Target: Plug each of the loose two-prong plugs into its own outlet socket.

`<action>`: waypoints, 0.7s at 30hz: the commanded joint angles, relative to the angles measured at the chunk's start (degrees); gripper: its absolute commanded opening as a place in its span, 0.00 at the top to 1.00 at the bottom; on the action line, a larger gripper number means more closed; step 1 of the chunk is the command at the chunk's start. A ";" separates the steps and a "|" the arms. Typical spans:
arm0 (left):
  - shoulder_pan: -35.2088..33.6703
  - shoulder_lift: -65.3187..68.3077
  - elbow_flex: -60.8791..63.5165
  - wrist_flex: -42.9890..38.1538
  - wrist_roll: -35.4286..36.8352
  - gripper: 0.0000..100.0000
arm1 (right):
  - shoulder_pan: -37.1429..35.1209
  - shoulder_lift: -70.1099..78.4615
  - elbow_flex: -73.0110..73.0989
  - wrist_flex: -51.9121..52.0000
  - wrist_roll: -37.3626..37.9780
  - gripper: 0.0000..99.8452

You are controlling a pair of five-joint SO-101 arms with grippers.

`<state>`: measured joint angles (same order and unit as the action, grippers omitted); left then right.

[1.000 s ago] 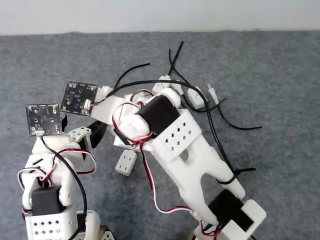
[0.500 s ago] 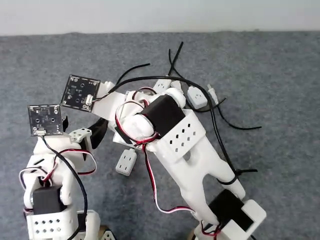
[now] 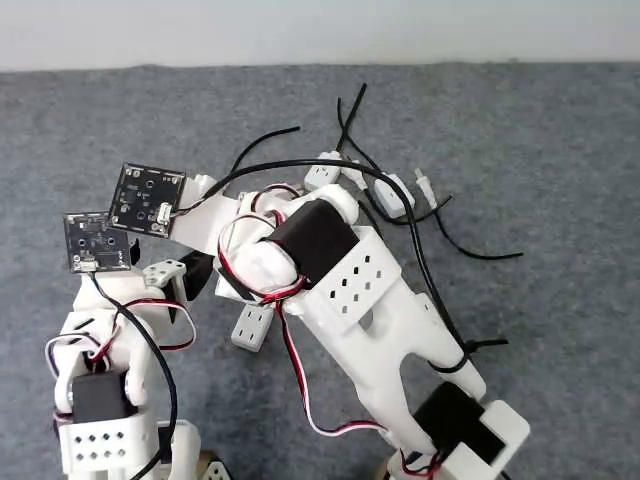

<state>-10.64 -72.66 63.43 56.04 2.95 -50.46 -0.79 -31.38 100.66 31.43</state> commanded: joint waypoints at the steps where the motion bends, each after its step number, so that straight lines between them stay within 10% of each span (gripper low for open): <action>1: 0.44 -0.53 -0.40 -1.85 -0.62 0.63 | -1.45 -3.38 -3.52 2.15 -0.62 0.99; 13: 4.40 -0.53 1.80 -2.02 -0.79 0.63 | -1.36 -2.86 -3.25 1.89 -2.11 0.99; 21: -9.14 -0.53 4.70 -9.93 -2.02 0.63 | -1.36 -2.77 -3.16 1.89 -2.11 0.99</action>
<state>-13.63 -72.57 67.56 51.38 1.63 -51.08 -0.79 -31.38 100.66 29.93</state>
